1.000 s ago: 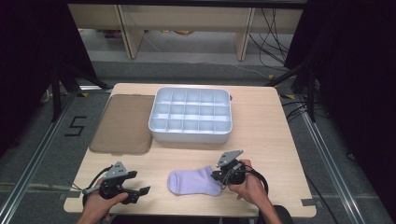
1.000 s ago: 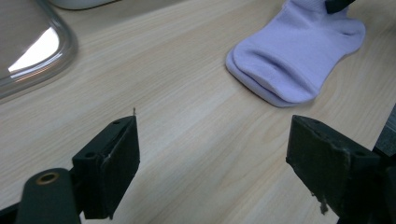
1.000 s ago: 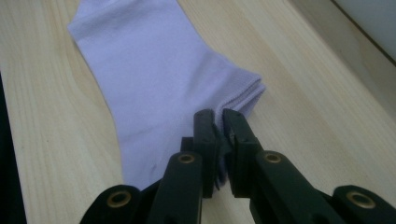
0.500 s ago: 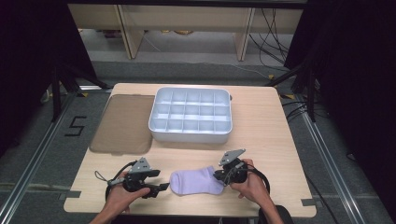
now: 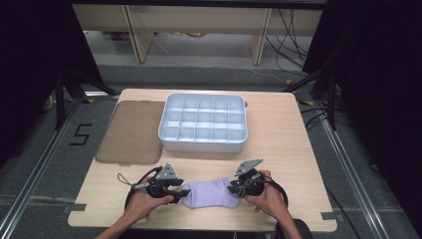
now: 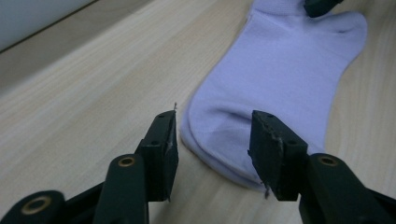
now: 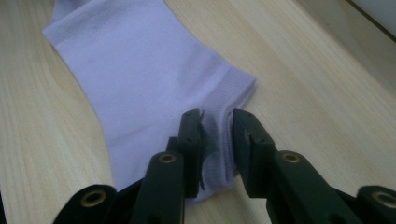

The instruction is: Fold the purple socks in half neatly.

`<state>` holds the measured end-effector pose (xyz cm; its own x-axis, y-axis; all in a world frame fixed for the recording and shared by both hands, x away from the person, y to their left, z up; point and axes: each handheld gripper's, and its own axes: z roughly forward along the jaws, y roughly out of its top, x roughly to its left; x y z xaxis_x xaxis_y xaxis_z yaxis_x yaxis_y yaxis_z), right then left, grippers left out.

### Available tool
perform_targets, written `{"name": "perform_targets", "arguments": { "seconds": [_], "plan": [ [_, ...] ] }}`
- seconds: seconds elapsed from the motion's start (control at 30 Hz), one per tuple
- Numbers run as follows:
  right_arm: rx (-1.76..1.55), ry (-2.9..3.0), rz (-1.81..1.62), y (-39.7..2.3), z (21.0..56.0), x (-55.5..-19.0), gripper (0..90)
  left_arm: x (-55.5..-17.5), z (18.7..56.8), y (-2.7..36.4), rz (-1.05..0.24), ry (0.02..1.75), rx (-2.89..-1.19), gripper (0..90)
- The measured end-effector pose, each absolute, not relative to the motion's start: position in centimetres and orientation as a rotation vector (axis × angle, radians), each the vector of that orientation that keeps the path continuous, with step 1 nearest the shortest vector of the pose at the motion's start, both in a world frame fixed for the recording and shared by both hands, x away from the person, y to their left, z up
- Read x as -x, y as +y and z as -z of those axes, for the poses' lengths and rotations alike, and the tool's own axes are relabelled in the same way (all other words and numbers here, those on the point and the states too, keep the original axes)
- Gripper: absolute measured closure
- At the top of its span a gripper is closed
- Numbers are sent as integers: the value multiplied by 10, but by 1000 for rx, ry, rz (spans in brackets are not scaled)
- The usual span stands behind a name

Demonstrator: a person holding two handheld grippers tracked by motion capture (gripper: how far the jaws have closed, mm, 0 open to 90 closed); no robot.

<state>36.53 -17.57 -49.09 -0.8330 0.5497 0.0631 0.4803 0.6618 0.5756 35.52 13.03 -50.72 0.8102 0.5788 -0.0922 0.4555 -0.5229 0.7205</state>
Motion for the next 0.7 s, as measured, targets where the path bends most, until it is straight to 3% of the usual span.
{"name": "perform_targets", "arguments": {
  "seconds": [0.13,0.27,0.43,0.7],
  "plan": [
    [-851,2739,-922,-173,492,-363,669,-358,512,125,-186,766,-2232,582],
    [-857,2696,-949,-172,490,-363,619,-358,513,123,-185,742,-2224,698],
    [-824,2648,-994,-168,477,-356,628,-358,519,127,-125,784,-2129,835],
    [-787,2618,-1059,-151,478,-348,647,-359,516,128,-87,779,-2110,849]
  ]
}}
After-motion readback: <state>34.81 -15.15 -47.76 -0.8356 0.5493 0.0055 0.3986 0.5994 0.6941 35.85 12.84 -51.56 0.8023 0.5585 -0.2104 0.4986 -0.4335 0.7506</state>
